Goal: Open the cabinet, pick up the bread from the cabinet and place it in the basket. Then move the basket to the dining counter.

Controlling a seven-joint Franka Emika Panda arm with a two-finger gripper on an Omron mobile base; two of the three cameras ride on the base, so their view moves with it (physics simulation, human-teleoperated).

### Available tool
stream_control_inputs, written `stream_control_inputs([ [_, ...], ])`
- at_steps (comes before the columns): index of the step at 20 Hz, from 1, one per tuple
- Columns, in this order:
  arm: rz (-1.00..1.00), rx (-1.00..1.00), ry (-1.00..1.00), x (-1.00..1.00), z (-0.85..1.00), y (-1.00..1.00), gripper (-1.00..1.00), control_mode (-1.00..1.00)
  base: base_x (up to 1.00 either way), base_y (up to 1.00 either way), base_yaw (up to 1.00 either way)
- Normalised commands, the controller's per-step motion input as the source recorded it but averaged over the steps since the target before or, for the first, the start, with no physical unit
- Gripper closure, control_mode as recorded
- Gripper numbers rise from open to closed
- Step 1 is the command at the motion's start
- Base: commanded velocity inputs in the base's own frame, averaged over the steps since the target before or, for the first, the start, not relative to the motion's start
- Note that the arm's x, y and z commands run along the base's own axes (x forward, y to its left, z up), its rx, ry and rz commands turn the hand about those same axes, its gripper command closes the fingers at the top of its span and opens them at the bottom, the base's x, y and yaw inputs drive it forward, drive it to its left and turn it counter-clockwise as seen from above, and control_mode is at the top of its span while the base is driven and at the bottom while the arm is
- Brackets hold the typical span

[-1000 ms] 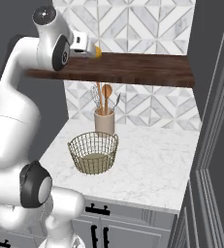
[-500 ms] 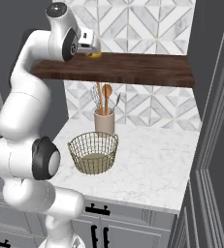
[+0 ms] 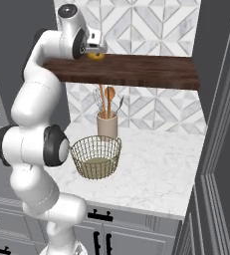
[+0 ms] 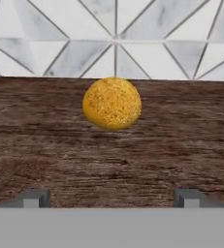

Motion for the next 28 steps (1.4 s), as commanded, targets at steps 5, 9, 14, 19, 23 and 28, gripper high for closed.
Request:
stream_control_inputs([
  [5,0.00,0.00,0.00,0.49,-0.04,0.01,-1.00,-1.00,0.00,0.00,0.00],
  [9,0.00,0.00,0.00,0.44,-0.07,0.00,-1.00,-1.00,0.00,0.00,0.00],
  [14,0.00,0.00,0.00,0.32,-0.17,0.00,-1.00,-1.00,0.00,0.00,0.00],
  [19,0.00,0.00,0.00,0.34,-0.12,0.06,-1.00,-1.00,0.00,0.00,0.00],
  [23,0.00,0.00,0.00,0.42,-0.08,0.03,-1.00,-1.00,0.00,0.00,0.00],
  [28,0.00,0.00,0.00,0.37,-0.21,0.00,-1.00,-1.00,0.00,0.00,0.00],
])
